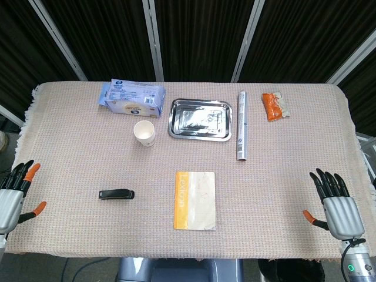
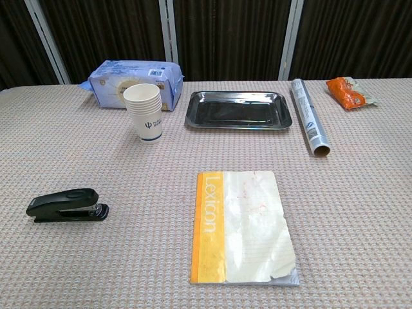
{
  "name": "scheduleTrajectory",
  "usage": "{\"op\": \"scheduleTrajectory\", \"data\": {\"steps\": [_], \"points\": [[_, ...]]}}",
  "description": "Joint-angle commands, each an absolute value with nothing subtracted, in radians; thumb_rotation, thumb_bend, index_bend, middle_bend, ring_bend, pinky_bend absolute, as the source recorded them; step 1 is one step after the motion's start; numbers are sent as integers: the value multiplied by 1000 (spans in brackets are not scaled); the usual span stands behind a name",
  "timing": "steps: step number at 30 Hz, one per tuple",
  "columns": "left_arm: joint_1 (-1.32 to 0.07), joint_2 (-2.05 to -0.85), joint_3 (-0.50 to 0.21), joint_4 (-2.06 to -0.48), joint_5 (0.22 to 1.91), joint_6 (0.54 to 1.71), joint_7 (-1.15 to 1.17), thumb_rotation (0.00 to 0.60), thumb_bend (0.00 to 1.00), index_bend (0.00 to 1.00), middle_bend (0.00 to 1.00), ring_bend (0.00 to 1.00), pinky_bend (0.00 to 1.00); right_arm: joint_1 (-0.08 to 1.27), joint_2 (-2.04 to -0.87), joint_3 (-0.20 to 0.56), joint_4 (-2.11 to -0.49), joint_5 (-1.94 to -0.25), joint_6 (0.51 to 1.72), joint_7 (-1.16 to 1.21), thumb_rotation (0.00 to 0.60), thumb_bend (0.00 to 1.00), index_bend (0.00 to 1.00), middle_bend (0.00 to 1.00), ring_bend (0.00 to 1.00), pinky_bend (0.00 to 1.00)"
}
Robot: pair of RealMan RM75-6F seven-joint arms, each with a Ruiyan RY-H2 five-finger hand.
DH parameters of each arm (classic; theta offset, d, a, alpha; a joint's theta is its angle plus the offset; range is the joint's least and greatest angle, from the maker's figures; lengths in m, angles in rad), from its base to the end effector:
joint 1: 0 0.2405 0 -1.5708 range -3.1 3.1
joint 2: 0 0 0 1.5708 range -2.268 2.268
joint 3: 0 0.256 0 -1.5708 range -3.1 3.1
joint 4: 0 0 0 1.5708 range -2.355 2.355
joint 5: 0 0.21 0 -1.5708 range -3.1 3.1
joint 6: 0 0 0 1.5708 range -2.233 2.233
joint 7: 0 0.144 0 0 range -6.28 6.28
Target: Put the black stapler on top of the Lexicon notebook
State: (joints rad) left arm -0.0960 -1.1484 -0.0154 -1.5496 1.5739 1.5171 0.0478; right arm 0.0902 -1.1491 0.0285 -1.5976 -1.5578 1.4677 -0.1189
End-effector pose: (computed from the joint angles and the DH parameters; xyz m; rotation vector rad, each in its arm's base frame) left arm -0.3100 0.1777 0.1506 -1.4771 -0.8041 -0.8900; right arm -0.3053 -0.1778 0.1423 1.4925 -0.8215 0.8397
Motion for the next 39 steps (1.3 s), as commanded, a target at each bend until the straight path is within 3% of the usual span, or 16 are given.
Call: {"op": "scheduleTrajectory", "data": {"steps": [1, 8, 13, 17, 23, 39], "points": [[-97, -1150, -15, -1549, 1572, 1515, 49, 600, 211, 0, 0, 0, 165, 91, -1149, 29, -1599, -1556, 1465, -120, 516, 174, 0, 0, 0, 0], [-103, -1159, -13, -1546, 1572, 1501, 46, 600, 214, 1, 6, 0, 174, 95, -1147, 31, -1602, -1553, 1459, -116, 515, 173, 0, 0, 0, 0], [-123, -1193, -2, -1547, 1616, 1489, 63, 600, 211, 54, 106, 60, 208, 95, -1143, 27, -1606, -1564, 1463, -102, 511, 173, 0, 0, 0, 0], [-149, -1264, 4, -1530, 1656, 1467, 145, 600, 212, 131, 190, 140, 284, 95, -1137, 20, -1613, -1584, 1468, -89, 512, 175, 0, 0, 0, 0], [-172, -1362, 15, -1512, 1663, 1413, 277, 600, 209, 169, 240, 198, 360, 103, -1131, 10, -1618, -1620, 1471, -66, 523, 174, 0, 0, 0, 0], [-229, -1620, -18, -1338, 1605, 1325, 413, 600, 220, 206, 264, 226, 385, 84, -1095, 0, -1615, -1653, 1522, 9, 517, 174, 0, 0, 0, 0]]}}
